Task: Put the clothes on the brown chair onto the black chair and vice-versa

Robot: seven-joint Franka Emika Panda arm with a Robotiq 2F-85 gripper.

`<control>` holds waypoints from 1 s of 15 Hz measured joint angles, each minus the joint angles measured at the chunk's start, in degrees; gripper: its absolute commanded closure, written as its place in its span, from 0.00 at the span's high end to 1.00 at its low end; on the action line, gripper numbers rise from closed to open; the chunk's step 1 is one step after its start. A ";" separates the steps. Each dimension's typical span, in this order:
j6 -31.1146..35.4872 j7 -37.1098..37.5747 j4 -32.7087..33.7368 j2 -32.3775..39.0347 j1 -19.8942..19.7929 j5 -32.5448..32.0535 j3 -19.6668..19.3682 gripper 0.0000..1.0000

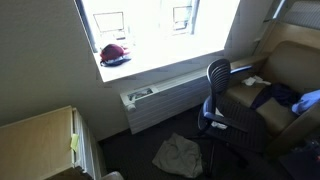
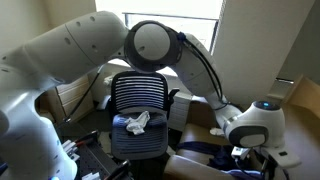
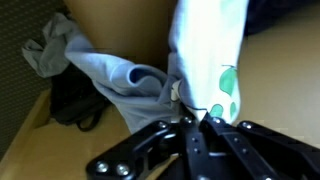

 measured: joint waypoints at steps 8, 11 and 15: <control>17.81 -6.55 -2.91 -16.62 2.57 0.15 5.45 0.02; 19.29 -10.84 -7.45 -25.98 -0.19 0.80 16.03 0.02; 22.85 -21.78 -19.63 -32.77 -4.19 0.82 32.10 0.07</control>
